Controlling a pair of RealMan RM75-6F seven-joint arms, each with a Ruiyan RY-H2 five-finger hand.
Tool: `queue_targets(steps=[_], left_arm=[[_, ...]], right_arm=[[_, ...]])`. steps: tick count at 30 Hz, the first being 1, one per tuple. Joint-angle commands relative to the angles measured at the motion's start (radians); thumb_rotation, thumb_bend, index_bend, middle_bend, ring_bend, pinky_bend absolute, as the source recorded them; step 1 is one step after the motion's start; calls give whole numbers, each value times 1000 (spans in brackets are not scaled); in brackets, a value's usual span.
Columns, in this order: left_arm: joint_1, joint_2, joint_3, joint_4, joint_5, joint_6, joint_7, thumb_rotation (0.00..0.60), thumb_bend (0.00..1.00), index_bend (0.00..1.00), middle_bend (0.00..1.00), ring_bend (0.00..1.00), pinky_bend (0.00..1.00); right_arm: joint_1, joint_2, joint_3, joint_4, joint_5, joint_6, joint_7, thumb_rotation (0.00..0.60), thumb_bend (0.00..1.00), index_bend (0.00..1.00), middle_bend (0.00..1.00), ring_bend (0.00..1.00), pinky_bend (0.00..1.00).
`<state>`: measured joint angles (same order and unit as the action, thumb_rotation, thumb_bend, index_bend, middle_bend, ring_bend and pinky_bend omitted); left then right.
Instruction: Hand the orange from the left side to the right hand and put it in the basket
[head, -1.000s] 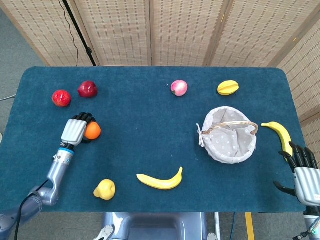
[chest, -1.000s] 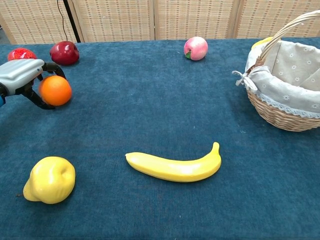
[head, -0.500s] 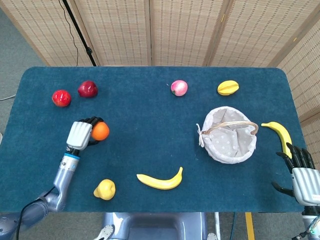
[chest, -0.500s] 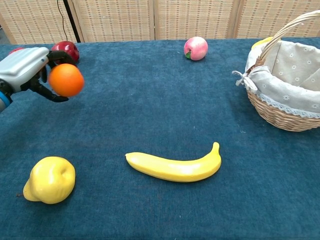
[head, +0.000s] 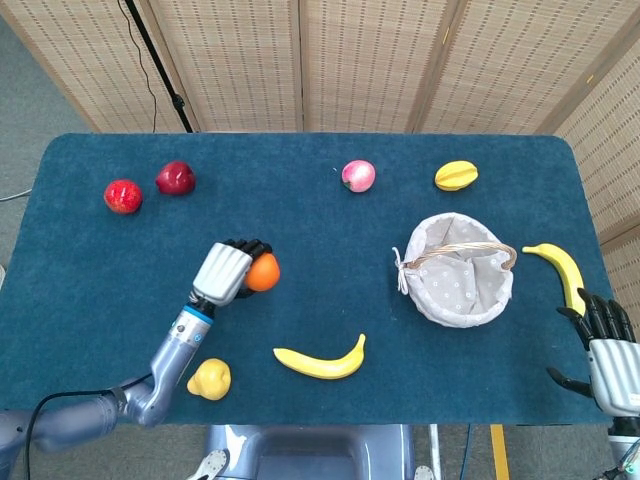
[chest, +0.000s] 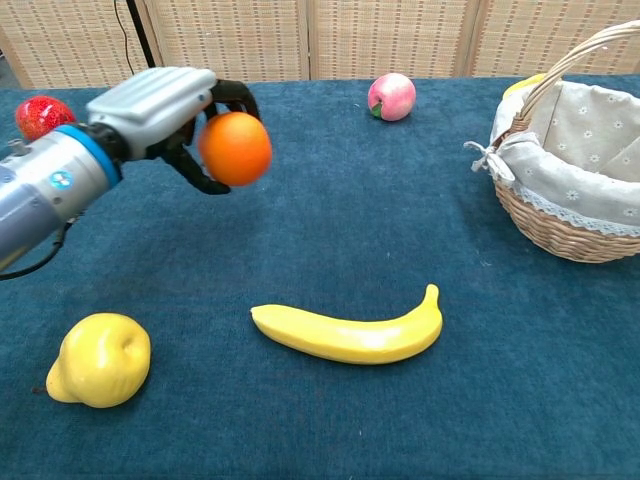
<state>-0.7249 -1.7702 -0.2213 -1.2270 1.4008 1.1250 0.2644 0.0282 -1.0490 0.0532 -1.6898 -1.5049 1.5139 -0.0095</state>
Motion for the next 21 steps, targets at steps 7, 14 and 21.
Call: queue_targets(steps=[7,14,21], left_arm=[[-113,-143,-45,112,-62,-127,-16,600,300,723,586,478,564],[-157,-237,-37,208,-73,-178,-58,600,301,723,586,476,564],[-185,-318,-19,321,-77,-226,-116,600,287,693,575,450,563]], right_arm=[[-22,18,-1,-5,-4,34,24,600,0,218,43,0,0],[-26,25,-1,-4,-8,41,37,600,0,219,44,0,0],[-31,30,-1,-10,-19,52,41,600,0,219,43,0,0]])
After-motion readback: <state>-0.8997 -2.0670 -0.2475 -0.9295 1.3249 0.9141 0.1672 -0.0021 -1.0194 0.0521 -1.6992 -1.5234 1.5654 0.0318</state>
